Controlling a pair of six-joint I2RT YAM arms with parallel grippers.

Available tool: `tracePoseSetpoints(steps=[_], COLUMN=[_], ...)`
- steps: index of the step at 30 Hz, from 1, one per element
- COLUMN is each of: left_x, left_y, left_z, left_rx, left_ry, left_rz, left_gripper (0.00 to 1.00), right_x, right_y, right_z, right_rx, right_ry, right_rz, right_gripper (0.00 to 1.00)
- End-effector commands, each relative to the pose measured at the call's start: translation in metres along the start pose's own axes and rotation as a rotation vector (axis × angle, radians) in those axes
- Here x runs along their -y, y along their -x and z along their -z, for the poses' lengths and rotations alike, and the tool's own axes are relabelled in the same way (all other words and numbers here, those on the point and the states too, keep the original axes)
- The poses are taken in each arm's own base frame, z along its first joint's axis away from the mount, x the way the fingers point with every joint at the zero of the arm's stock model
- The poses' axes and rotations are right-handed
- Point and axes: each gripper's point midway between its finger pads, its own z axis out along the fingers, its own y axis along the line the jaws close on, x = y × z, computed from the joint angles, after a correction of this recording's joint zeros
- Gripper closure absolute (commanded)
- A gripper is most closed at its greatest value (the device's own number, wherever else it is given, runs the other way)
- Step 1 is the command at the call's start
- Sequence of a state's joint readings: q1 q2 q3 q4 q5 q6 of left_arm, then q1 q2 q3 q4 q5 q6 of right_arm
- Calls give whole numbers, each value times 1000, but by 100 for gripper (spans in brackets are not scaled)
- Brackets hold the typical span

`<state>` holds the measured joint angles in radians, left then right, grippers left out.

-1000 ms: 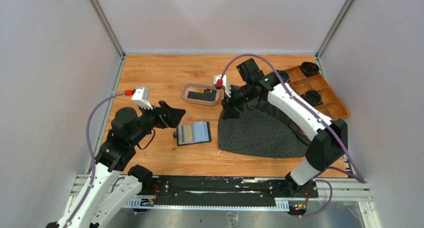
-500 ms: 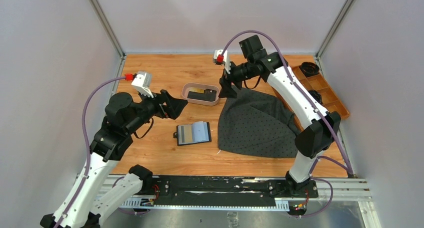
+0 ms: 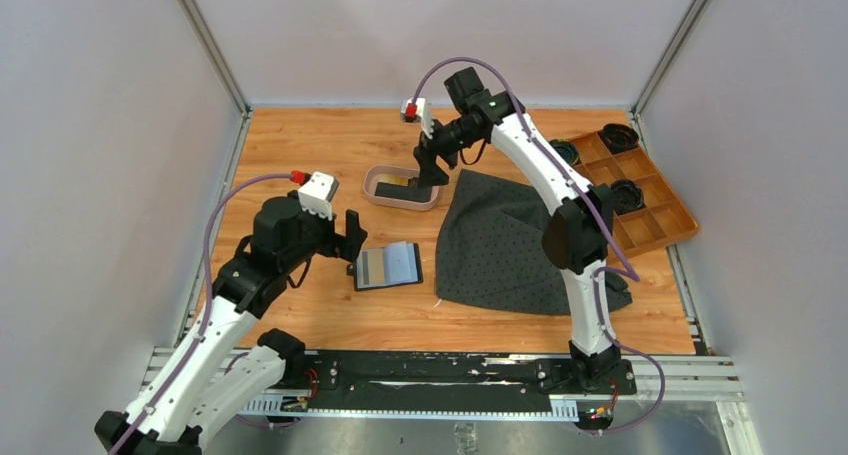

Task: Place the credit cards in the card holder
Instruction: Pick up the credit card from the storage box.

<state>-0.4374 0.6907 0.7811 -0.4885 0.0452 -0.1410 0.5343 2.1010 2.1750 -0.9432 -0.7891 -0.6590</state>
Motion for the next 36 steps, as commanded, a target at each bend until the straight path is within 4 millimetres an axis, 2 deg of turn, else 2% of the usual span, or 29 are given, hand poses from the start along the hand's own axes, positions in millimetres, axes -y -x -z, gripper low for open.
tracePoseSetpoints(steps=[1, 5, 9, 14, 17, 20, 27, 33, 36], left_x=[-30, -53, -74, -75, -76, -77, -77, -78, -78], left_y=[-28, -35, -40, -43, -44, -44, -46, -47, -47], left_z=[-17, -24, -23, -25, -26, -26, -27, -27, -27], left_rx=[-51, -80, -96, -107, -111, -112, -118, -121, -126], left_ry=[105, 167, 253, 261, 263, 265, 261, 266, 266], left_rz=[-45, 18, 51, 52, 53, 53, 53, 52, 54], left_gripper=[0, 0, 0, 0, 0, 0, 0, 0, 0], right_x=[8, 31, 64, 89, 90, 82, 85, 93, 89], right_y=[-6, -14, -25, -40, -51, -51, -54, -59, -62], right_z=[-24, -48, -66, -87, -101, -118, -143, -151, -154], right_rx=[-50, -76, -85, -74, -78, -76, -39, -21, -11], right_ry=[-5, -99, -227, -342, -357, -306, -250, -242, -193], right_rz=[-54, -151, -275, -445, -539, -543, -559, -570, -598], right_gripper=[19, 22, 32, 40, 40, 41, 40, 36, 36])
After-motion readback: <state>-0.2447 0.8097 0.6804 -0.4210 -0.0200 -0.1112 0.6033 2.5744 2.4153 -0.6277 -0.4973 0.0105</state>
